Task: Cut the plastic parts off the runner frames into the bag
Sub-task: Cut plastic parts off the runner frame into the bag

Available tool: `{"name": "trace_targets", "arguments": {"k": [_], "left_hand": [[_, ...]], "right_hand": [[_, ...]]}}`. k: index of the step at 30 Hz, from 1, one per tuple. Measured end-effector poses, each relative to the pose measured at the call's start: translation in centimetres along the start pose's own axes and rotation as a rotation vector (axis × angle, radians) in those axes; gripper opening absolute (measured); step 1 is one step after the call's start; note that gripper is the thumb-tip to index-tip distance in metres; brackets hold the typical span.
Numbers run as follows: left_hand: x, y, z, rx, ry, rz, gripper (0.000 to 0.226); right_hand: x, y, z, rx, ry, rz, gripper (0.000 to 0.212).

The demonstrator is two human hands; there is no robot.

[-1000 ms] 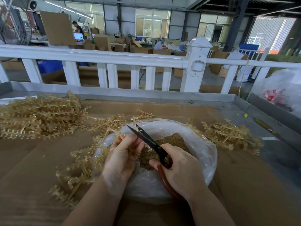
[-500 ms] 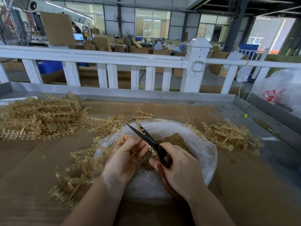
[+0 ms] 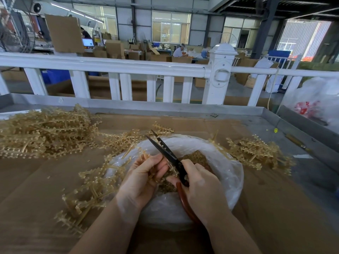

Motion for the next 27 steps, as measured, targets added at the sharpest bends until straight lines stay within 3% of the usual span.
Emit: {"name": "trace_targets", "arguments": {"k": [7,27], "left_hand": [[0.00,-0.07,-0.13,-0.036,0.038,-0.021,0.011],[-0.14,0.01,-0.06,-0.048,0.123,-0.005,0.018]], "right_hand": [[0.11,-0.11,-0.02,0.000,-0.026,-0.006,0.035],[0.11,0.37,0.11,-0.017,0.011,0.014,0.021]]}}
Point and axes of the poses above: each hand's wrist, its own x-axis towards the middle knuckle, its own z-axis out of the palm, y = z × x, the point moved 4 cm from there along x, towards the middle knuckle, and after that the axes turned 3 degrees about y, right-handed, at the moved point
